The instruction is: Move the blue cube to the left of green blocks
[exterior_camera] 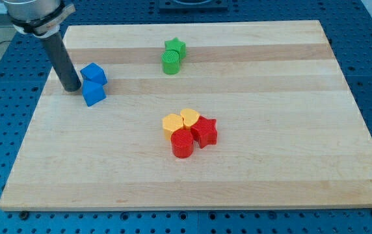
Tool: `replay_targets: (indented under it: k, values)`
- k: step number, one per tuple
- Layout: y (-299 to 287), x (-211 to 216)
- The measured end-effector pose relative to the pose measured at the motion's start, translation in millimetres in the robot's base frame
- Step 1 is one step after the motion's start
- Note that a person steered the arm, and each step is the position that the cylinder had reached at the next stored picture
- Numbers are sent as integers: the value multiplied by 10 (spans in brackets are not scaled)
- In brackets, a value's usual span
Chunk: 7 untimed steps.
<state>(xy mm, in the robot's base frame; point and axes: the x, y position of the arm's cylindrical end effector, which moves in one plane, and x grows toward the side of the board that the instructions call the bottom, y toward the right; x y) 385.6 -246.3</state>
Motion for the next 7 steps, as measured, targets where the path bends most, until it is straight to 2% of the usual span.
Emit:
replay_targets:
  k: [3, 4, 5, 6, 7]
  values:
    - [861, -691]
    - [677, -578]
    - [565, -245]
    - [687, 129]
    - [1076, 100]
